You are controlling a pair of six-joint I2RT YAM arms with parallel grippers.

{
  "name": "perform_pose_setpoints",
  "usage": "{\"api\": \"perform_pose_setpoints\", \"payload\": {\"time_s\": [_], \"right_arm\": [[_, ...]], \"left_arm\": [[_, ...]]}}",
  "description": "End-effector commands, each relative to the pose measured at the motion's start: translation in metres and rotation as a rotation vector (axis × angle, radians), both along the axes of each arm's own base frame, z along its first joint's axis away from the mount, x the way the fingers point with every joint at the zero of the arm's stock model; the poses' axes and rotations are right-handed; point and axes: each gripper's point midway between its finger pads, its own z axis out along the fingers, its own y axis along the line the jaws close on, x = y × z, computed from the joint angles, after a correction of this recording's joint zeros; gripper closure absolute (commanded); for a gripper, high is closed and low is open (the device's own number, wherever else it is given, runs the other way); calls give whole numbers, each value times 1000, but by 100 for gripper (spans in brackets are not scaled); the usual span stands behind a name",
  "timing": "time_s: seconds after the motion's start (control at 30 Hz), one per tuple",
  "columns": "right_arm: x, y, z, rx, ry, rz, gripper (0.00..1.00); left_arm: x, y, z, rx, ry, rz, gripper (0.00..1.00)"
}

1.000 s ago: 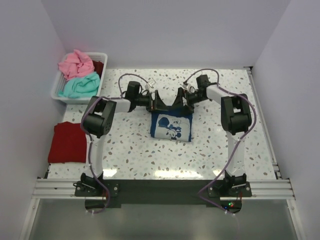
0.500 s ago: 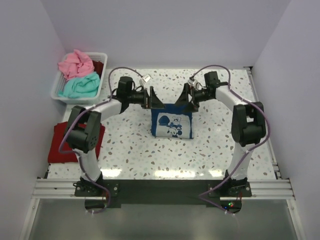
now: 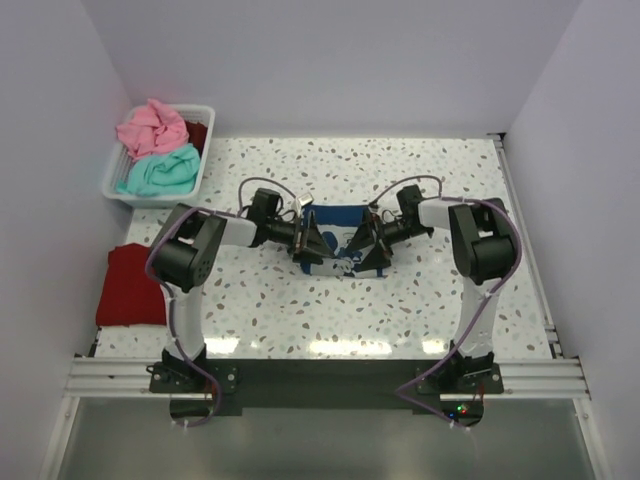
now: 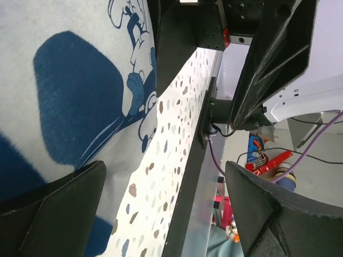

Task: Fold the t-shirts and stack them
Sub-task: Fold the tshirt

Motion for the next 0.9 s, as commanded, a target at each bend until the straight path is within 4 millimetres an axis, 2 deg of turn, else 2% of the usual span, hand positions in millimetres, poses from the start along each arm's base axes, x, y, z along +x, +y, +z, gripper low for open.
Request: {"api": "perform_pose_setpoints", "payload": {"time_s": [0.0,0.03,0.07,0.13,0.17,0.23,0.3,0.33,0.37,0.43,0.47,0.5,0.53,0.57,0.6,0.63,0.7,0.73,0.77,0.8,0.83,0.87], "right_arm": [[-6,-32,-52,-149,59,-25,1],[-9,-33,-51,-144,70,-22,1],[-10,-32,-46,-135,66,-24,1],[-14,-30,-27,-113,27,-22,1],[-16,-27,-18,-94,8,-13,1],[-17,-24,13,-64,-64,6,1],[-3,-20,43,-32,-184,21,1],[5,-20,52,-28,-223,25,1],[28,-18,68,-38,-341,37,1],[51,-16,75,-55,-394,29,1],[69,-14,87,-54,-444,13,1],[83,-11,90,-48,-486,-1,1],[91,-8,81,-47,-473,-11,1],[101,-5,84,-45,-470,-34,1],[110,-3,79,-43,-481,-44,1],[116,-4,74,-50,-479,-50,1],[129,-3,54,-70,-469,-55,1],[135,-6,47,-82,-470,-62,1],[140,-7,31,-94,-456,-62,1],[145,-9,23,-105,-466,-66,1],[152,-15,13,-130,-471,-81,2],[155,-17,-1,-140,-454,-89,1]], "left_arm": [[8,30,-61,196,33,96,0],[7,32,-60,202,14,86,0],[9,31,-52,196,-17,80,0],[5,31,-39,184,-55,53,0],[5,29,-22,168,-110,41,0],[-4,28,-4,155,-164,-1,0],[9,25,32,121,-294,1,0],[17,22,47,109,-350,8,0],[37,17,66,101,-422,22,0],[57,10,73,97,-461,32,0],[73,4,86,81,-497,49,0],[81,0,88,74,-478,68,0],[90,-4,81,69,-468,78,0],[103,-10,90,47,-505,93,0],[110,-13,89,41,-478,114,0],[119,-16,77,37,-471,122,0],[134,-22,75,26,-460,147,0],[142,-23,59,34,-443,157,0],[152,-25,57,37,-453,179,0],[159,-24,52,38,-436,198,0],[165,-24,32,53,-407,211,0],[174,-22,26,66,-400,236,0]]}}
